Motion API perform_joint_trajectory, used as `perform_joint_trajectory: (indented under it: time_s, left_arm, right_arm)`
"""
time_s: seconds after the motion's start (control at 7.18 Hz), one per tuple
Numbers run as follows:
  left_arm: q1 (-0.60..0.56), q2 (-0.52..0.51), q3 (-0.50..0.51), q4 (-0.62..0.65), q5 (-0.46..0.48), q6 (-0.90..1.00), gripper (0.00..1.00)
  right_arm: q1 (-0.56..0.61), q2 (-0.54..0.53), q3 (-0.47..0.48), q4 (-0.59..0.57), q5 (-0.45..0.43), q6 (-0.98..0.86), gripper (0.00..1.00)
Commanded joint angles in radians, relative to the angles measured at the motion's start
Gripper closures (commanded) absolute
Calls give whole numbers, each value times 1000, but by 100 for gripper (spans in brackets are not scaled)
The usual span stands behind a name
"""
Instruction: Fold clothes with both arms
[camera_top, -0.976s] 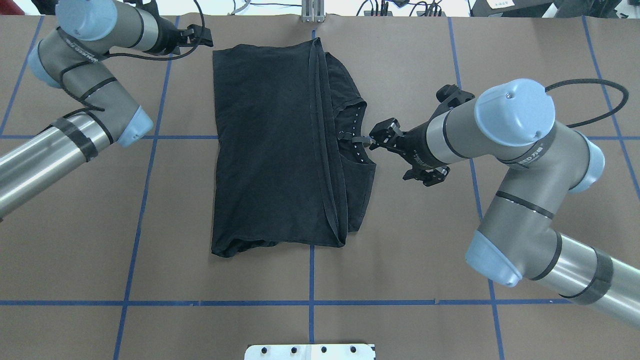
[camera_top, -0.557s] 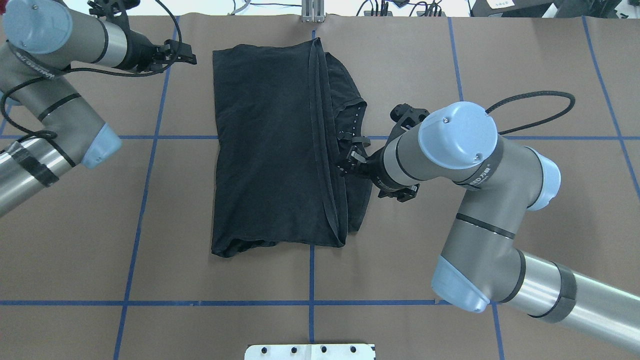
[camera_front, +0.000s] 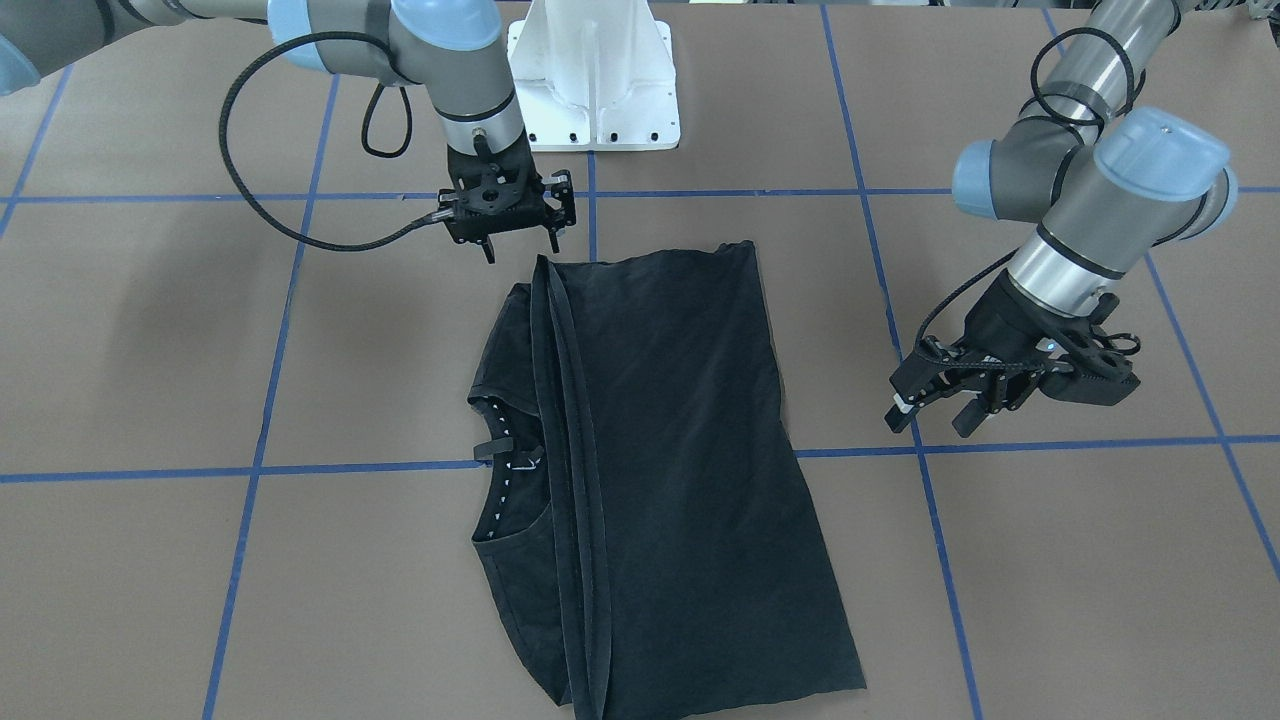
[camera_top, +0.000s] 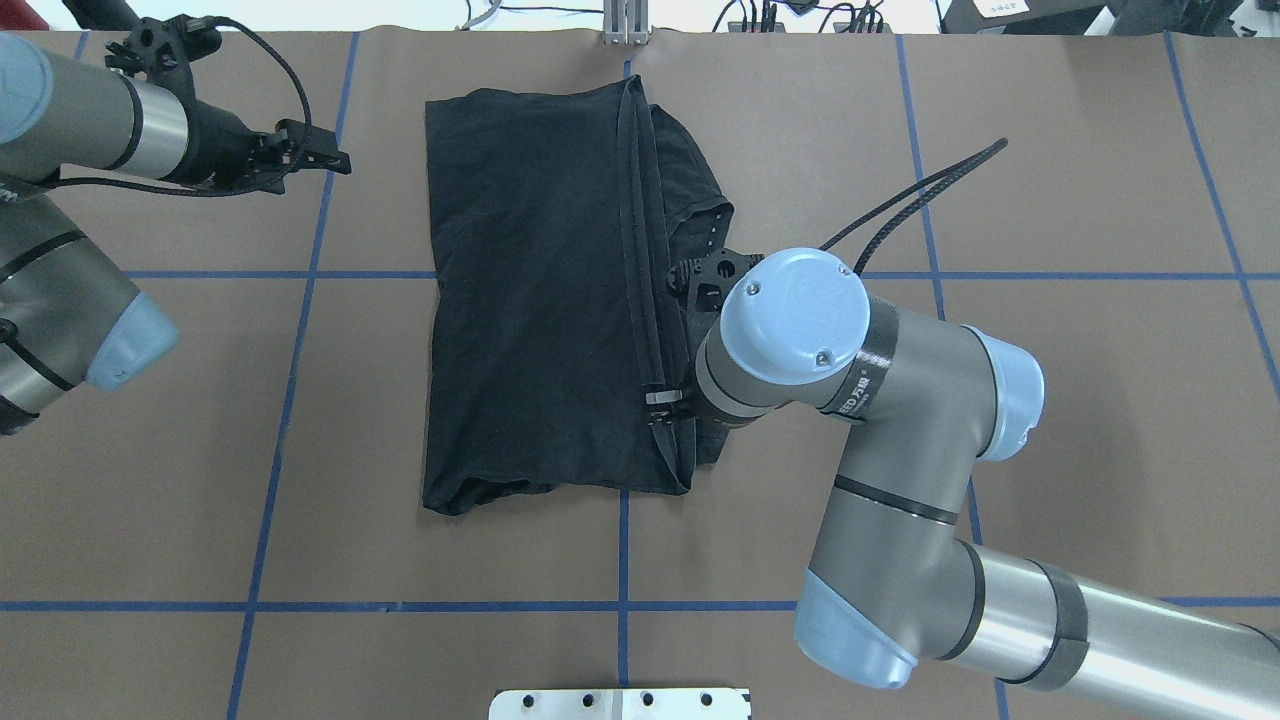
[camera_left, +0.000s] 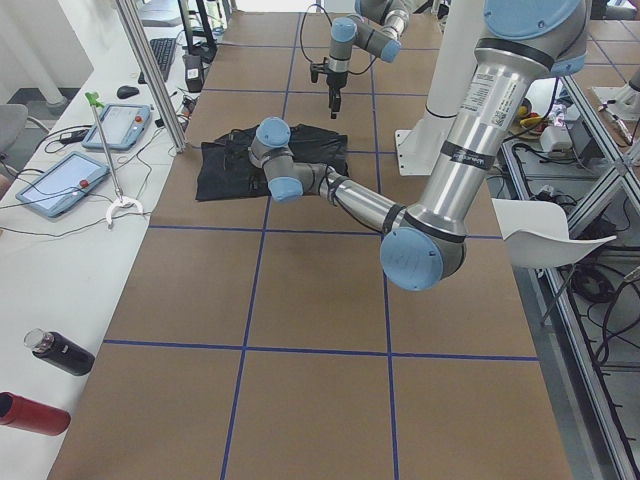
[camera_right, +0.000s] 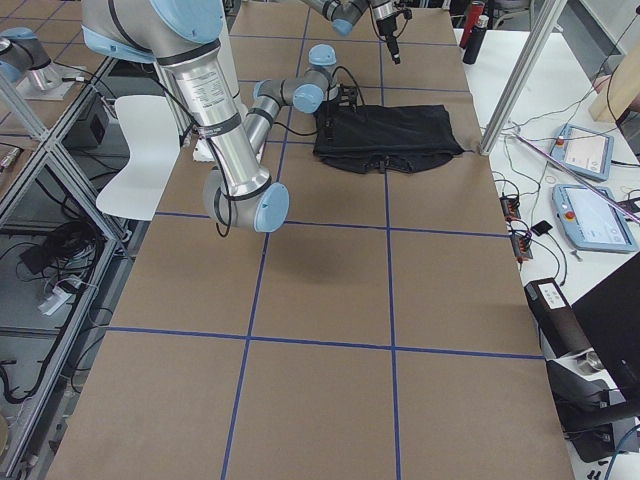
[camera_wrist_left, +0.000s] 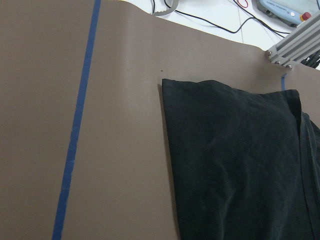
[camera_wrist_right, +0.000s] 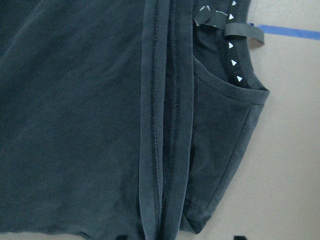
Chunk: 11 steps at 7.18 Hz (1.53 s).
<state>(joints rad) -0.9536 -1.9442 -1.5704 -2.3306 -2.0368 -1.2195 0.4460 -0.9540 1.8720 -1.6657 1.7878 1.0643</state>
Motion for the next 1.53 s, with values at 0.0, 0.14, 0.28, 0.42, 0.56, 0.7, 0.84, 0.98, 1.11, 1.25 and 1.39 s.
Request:
perform_joint_trajectory:
  time_s: [0.0, 0.14, 0.28, 0.42, 0.56, 0.7, 0.84, 0.98, 1.11, 1.25, 1.39]
  left_arm:
    - [9, 11, -3, 8, 1, -3, 3]
    - [9, 16, -6, 8, 4, -5, 2]
    - [10, 16, -5, 7, 7, -23, 2]
    - [21, 16, -8, 5, 9, -55, 2]
    - [22, 15, -11, 4, 10, -69, 2]
    - [27, 16, -14, 4, 10, -71, 2]
    - [29, 16, -13, 4, 12, -74, 2]
    - [29, 16, -14, 4, 12, -74, 2]
    - [33, 16, -14, 4, 12, -74, 2]
    - [36, 16, -14, 4, 20, -74, 2]
    - [36, 16, -13, 4, 21, -74, 2]
  right_arm:
    - [-41, 87, -74, -74, -54, -229, 46]
    - [-67, 125, -141, -98, -103, -263, 48]
    - [-90, 135, -170, -130, -143, -355, 49]
    - [-107, 180, -228, -184, -183, -391, 49]
    - [-111, 195, -252, -198, -185, -398, 49]
    - [-134, 205, -284, -198, -209, -400, 49]
    - [-136, 213, -289, -198, -212, -400, 53]
    - [-136, 215, -296, -198, -215, -400, 60]
    - [-136, 215, -297, -198, -219, -400, 60]
    - [-136, 213, -295, -198, -220, -400, 68]
    - [-138, 209, -295, -198, -220, -400, 71]
